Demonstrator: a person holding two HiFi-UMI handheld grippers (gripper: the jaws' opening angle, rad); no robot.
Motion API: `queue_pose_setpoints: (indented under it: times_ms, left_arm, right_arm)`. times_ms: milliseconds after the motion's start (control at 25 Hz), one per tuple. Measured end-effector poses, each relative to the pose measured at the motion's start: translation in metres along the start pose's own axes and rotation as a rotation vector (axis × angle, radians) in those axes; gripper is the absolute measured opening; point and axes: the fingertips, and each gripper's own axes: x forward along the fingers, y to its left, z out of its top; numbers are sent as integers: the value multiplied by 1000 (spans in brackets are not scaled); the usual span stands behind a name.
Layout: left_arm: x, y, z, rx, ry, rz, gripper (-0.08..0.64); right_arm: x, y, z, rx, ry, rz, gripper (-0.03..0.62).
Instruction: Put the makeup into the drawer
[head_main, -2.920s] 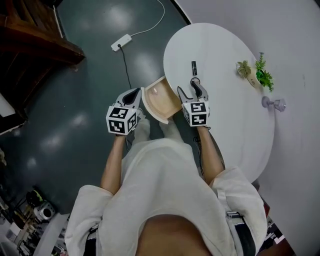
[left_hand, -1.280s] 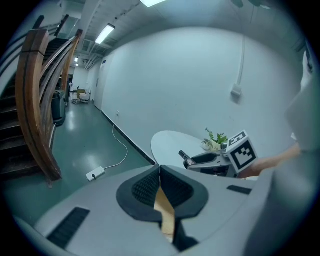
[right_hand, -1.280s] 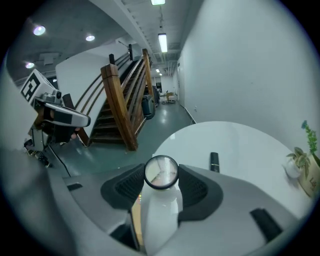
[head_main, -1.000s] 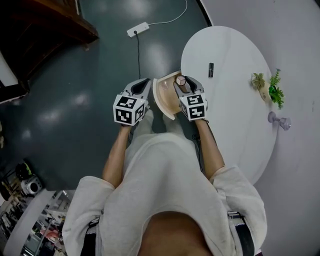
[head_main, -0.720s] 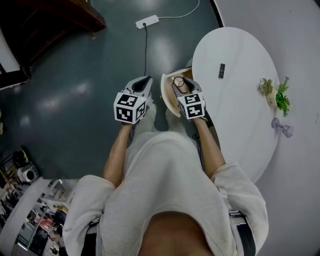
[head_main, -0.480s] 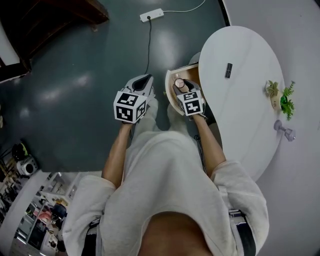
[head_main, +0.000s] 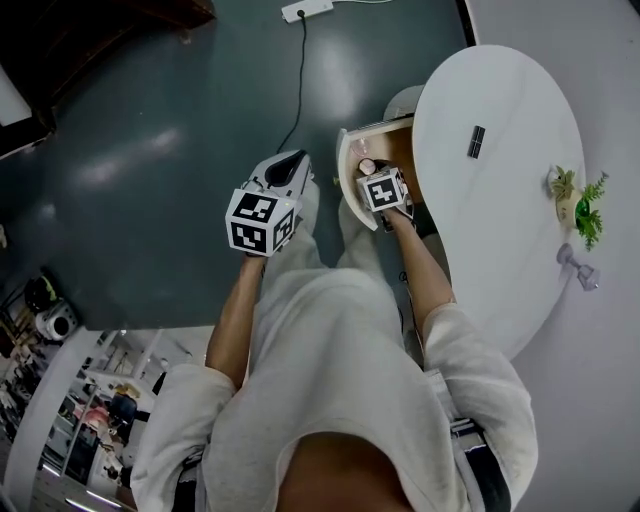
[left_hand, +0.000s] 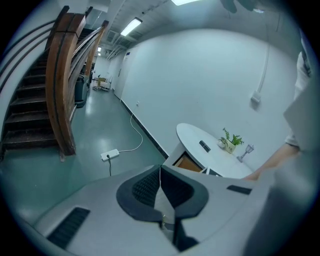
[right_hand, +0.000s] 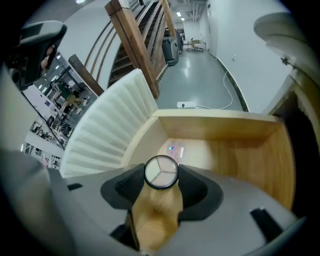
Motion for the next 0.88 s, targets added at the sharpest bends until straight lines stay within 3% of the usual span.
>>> queue_pose_setpoints:
  times_ms: [320,520,800,880]
  left_arm:
    - [4,16,-26,-44,31,17,12]
    - [-3,26,-38,-68,38,42,12]
    - [-11,34,-49,-84,43,63,12]
    - [-13,31,-47,-79,39,58,12]
  right_arm:
    - [54,-14,-30,-14,152,16,212]
    - [65,-20,-32,-23,212,-17,210]
    - [73,-18,-34,23,185,-5,215]
    - [67,-16,-28,31,163,6,264]
